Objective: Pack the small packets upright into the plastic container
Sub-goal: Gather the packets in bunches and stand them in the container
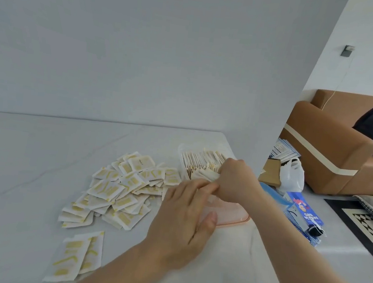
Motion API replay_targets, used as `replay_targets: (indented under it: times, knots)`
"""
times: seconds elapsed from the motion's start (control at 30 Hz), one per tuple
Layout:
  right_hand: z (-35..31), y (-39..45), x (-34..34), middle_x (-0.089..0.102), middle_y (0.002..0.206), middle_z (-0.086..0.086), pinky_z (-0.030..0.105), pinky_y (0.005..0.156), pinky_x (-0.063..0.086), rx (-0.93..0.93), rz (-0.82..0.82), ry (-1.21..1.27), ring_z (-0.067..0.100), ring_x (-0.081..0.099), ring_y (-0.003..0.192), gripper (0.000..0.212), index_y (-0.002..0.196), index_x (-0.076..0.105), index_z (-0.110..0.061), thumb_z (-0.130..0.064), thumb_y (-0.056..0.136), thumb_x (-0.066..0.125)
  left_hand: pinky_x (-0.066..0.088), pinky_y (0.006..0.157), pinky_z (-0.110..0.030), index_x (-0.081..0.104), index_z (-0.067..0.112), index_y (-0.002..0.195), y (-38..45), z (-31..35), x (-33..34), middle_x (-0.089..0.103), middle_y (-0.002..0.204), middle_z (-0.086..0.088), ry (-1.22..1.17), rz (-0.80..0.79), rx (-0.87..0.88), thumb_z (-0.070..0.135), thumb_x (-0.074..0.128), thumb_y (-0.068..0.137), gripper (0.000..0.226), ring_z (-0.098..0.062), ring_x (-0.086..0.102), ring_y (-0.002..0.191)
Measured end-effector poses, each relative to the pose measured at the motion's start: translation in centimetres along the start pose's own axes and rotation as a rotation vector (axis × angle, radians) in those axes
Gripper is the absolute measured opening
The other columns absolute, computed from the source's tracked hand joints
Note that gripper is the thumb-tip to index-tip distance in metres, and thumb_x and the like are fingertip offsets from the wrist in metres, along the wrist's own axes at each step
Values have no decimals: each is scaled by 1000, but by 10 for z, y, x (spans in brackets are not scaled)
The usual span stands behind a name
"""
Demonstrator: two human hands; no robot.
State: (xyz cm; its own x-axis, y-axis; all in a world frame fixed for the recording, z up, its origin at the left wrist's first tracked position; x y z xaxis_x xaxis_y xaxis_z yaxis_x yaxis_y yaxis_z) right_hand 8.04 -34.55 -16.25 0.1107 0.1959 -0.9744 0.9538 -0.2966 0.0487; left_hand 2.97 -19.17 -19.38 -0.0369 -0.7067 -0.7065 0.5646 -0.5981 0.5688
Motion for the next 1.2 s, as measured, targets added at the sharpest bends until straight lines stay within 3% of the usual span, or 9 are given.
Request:
replay_targets:
  times: [0.13, 0.27, 0.37, 0.5, 0.6, 0.7, 0.97, 1.1, 1.2]
  knots:
    - [-7, 4, 9, 40, 70, 3, 25, 46, 25, -25, -15, 1, 14, 36, 57, 36, 63, 34, -15, -23, 80, 65, 38, 107, -31, 55, 19, 136, 0, -8, -4, 49, 135, 9, -101, 60, -15, 31, 50, 94, 43, -13, 45, 130]
    - [-13, -4, 18, 46, 69, -2, 26, 51, 31, -89, -131, -16, 13, 41, 60, 52, 67, 40, -17, -60, 71, 70, 44, 97, -35, 64, 16, 108, 2, -19, -22, 55, 118, 8, -135, 233, -36, 24, 53, 91, 22, -19, 53, 115]
    - [-9, -4, 16, 57, 75, -3, 28, 59, 47, -102, -256, -30, 14, 54, 67, 57, 74, 54, -18, -69, 54, 70, 47, 84, -37, 67, 20, 99, 3, -28, -25, 54, 109, 11, -60, 237, -67, 29, 54, 92, 17, -15, 56, 105]
    - [-5, -2, 8, 62, 77, 1, 28, 59, 54, -100, -286, -72, 16, 61, 59, 47, 78, 60, -15, -50, 63, 87, 50, 66, -29, 67, 24, 97, 2, -22, -24, 53, 105, 10, -3, 186, -20, 42, 62, 88, 21, -9, 58, 90]
    - [-11, -4, 6, 55, 71, -3, 26, 56, 45, -113, -249, -182, 13, 52, 58, 55, 68, 48, -19, -64, 66, 80, 46, 58, -30, 67, 25, 96, 1, -18, -22, 53, 79, 13, 82, 166, 19, 50, 67, 83, 28, -12, 57, 69]
    - [-17, -6, 9, 57, 68, -5, 27, 62, 46, -153, -249, -247, 13, 54, 58, 50, 69, 50, -21, -66, 72, 71, 44, 55, -30, 63, 30, 96, 1, -15, -21, 37, 61, 14, 123, 164, 33, 54, 68, 78, 30, -14, 53, 56]
    - [-24, 8, 13, 57, 73, -2, 28, 56, 38, -187, -138, -227, 12, 50, 62, 33, 70, 51, -18, -44, 72, 71, 48, 71, -32, 65, 28, 98, 2, -21, -9, 42, 70, 19, 15, 112, 31, 52, 72, 79, 32, -11, 51, 74]
    - [-15, 7, 23, 62, 75, -4, 31, 63, 51, -204, -245, -163, 16, 59, 67, 48, 71, 56, -20, -65, 59, 66, 47, 70, -32, 60, 29, 91, 3, -23, -9, 47, 68, 15, 2, 124, 15, 52, 71, 81, 27, -11, 51, 72]
    - [-5, 10, 23, 72, 68, -2, 37, 69, 62, -229, -319, -38, 18, 71, 68, 58, 73, 68, -17, -71, 52, 68, 45, 104, -38, 60, 29, 88, 4, -26, -8, 45, 63, 16, 19, 135, -7, 54, 71, 81, 28, -6, 51, 70]
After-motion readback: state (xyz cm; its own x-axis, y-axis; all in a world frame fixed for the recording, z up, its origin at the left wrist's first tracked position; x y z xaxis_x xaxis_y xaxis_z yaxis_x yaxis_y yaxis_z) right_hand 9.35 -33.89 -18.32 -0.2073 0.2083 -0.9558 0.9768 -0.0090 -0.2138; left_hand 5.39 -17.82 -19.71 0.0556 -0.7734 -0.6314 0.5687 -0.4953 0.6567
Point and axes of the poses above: each hand's wrist, its own y-axis towards the middle knuckle, its own x-axis out of the palm, z = x × y, the point moved 7 cm from there along y, towards the middle knuckle
